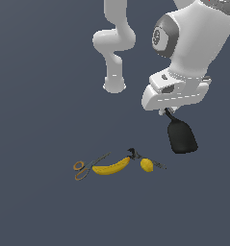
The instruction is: Pick up a designated object from a clutter of objects.
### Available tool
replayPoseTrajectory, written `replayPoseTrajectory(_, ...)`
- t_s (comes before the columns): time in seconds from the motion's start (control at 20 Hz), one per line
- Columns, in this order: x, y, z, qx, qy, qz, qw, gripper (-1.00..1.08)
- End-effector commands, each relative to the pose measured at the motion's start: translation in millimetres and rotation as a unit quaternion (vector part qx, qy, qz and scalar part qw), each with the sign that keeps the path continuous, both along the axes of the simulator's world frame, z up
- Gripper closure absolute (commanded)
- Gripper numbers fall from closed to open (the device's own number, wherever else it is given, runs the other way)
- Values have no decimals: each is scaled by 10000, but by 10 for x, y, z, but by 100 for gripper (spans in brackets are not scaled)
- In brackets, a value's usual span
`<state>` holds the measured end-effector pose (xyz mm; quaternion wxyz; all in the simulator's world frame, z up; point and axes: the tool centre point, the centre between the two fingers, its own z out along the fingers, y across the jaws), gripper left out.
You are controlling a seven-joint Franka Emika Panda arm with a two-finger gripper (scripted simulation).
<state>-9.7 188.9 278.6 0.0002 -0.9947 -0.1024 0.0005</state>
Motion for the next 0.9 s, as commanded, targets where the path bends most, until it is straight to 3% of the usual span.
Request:
replayPoseTrajectory(0.0,104,72,162,1,-5,-2,10000,108)
replayPoseTrajectory(0.4,374,253,544,-1,-5,-6,10000,108)
replayPoseTrajectory(0.85,523,351,743,-1,-5,-6,10000,108)
